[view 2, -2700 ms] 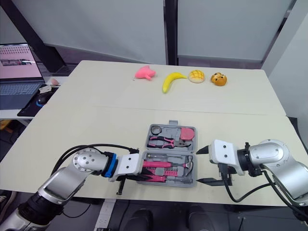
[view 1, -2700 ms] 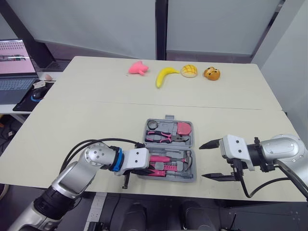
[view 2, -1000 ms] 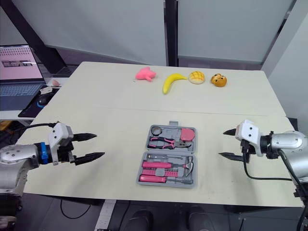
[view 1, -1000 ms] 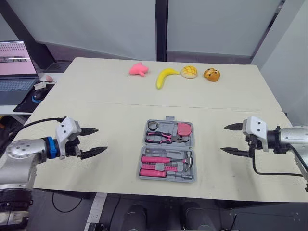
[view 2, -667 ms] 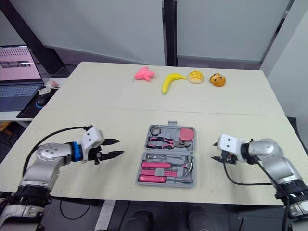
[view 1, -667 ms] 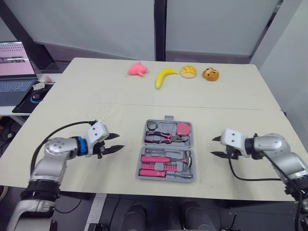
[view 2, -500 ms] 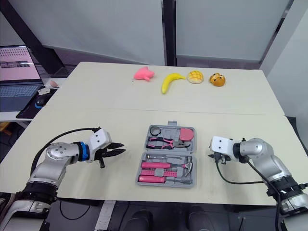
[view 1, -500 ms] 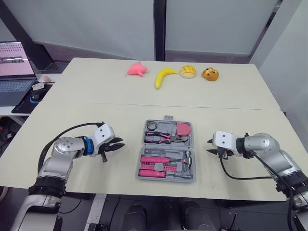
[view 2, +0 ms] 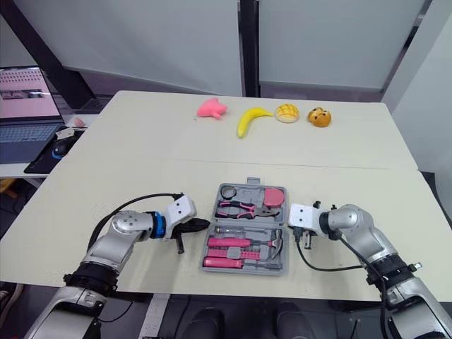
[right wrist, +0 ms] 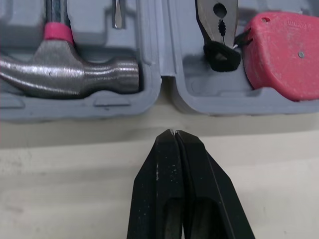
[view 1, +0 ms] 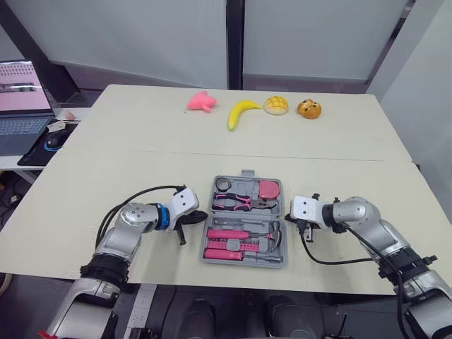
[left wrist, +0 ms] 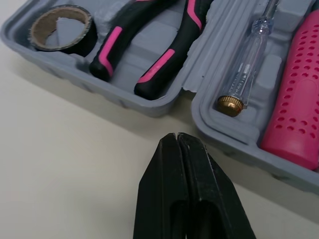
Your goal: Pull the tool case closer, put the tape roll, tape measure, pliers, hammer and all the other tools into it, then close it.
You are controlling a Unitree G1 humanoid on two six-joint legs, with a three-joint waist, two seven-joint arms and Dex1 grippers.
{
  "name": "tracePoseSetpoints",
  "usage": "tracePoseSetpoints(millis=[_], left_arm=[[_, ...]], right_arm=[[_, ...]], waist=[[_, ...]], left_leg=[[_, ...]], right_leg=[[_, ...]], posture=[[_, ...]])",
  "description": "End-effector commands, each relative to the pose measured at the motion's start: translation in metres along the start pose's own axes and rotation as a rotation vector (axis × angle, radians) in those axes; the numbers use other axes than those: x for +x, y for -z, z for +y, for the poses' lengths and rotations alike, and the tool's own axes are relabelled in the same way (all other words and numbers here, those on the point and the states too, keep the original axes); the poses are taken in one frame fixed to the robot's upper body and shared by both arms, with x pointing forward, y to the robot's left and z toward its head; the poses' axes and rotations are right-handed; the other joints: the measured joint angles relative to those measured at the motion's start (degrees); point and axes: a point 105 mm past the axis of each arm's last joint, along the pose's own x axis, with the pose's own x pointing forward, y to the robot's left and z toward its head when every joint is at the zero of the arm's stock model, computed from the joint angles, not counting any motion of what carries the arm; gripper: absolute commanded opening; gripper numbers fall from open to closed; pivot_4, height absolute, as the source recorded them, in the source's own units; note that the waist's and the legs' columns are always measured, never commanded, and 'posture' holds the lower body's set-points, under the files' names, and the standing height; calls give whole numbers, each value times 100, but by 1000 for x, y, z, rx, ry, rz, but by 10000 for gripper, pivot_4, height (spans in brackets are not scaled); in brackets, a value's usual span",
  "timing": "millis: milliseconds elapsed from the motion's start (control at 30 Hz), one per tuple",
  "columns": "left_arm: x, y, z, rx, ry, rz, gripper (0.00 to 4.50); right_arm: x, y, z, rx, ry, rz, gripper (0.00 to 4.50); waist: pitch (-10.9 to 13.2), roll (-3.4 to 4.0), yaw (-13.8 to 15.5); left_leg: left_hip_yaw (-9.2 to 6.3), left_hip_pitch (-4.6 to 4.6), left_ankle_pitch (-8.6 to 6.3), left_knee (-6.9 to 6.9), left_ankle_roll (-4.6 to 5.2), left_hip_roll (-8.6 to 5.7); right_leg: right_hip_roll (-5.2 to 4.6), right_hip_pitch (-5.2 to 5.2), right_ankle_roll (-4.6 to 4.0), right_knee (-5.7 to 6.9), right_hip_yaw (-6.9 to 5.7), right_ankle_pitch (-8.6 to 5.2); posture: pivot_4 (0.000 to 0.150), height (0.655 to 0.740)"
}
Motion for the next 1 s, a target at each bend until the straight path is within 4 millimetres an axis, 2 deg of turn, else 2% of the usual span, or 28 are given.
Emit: tracePoseSetpoints(millis=[33,400,533,900,1000], left_arm=[[9,-10,0,35,2,-13,0],[25,-24,-8,70,41,-43,0],[30,-30,-22,80,123,-66,0],[31,-29,-36,85,171,-51,0],[32,-30,-45,77,185,-63,0]], right_arm=[[4,-15,-4,-18,8,-41,183],[10,-30,-1,-27,-14,-75,183],[11,-33,-1,-30,-14,-84,183],[8,-35,11,-8,-21,-104,183],[5,-35,14,-4,-16,-104,183]], waist=[[0,0,4],[0,0,10],[0,0,10],[0,0,11],[0,0,11]], left_leg=[[0,0,0,0,0,0],[-2,0,0,1,0,-2],[-2,0,0,1,0,-3],[-2,0,0,-1,0,-3],[-2,0,0,-1,0,-3]], right_leg=[[0,0,0,0,0,0],[-1,3,3,0,-1,2],[-1,3,3,-1,-1,1],[-2,3,3,-3,-1,1],[-2,3,3,-3,0,1]], posture=[[1500,7400],[1500,7400],[1500,7400],[1500,7400],[1500,7400]])
